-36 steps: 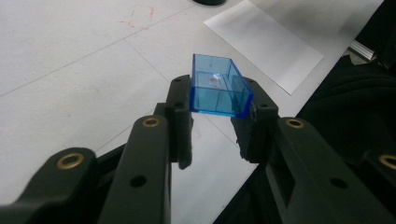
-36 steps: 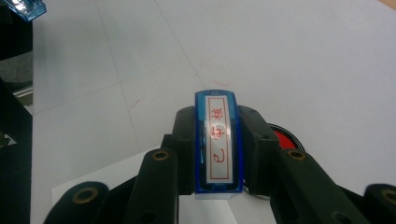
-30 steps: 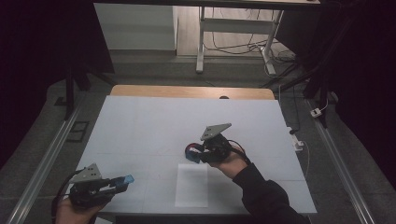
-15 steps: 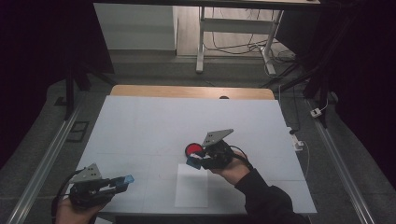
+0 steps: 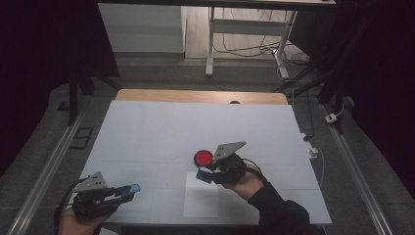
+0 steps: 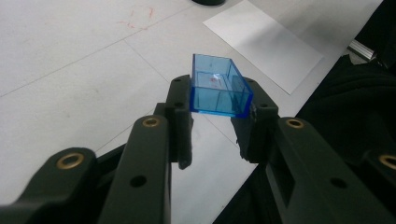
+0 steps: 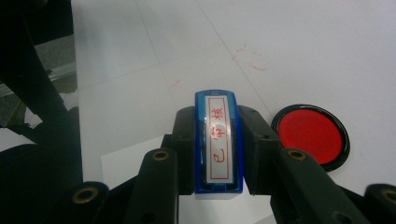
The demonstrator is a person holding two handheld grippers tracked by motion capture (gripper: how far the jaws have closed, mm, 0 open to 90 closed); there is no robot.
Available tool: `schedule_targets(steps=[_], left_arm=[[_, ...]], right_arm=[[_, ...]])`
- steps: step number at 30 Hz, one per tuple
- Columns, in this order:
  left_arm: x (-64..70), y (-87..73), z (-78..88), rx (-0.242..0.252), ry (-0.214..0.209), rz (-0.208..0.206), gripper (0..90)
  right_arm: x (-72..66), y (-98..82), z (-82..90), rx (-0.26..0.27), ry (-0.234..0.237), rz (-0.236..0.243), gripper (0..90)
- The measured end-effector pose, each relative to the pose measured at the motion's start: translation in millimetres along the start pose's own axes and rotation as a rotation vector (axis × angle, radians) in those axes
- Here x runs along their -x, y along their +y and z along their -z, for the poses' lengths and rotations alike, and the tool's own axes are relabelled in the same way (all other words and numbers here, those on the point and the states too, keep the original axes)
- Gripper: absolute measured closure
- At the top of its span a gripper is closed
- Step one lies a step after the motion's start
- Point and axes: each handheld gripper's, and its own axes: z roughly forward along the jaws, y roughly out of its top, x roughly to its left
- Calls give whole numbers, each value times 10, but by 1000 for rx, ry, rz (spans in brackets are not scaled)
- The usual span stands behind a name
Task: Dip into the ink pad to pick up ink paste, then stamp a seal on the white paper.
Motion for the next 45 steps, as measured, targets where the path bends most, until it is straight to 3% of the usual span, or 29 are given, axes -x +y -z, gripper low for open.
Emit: schedule_targets(steps=[21, 45], left_arm=[[-1, 2, -4, -2, -3, -1, 686], [-6, 0, -2, 1, -4, 2, 686]], right_arm=[[-139, -81, -12, -5, -3, -6, 695], [-128, -185, -255, -94, -16, 18, 695]])
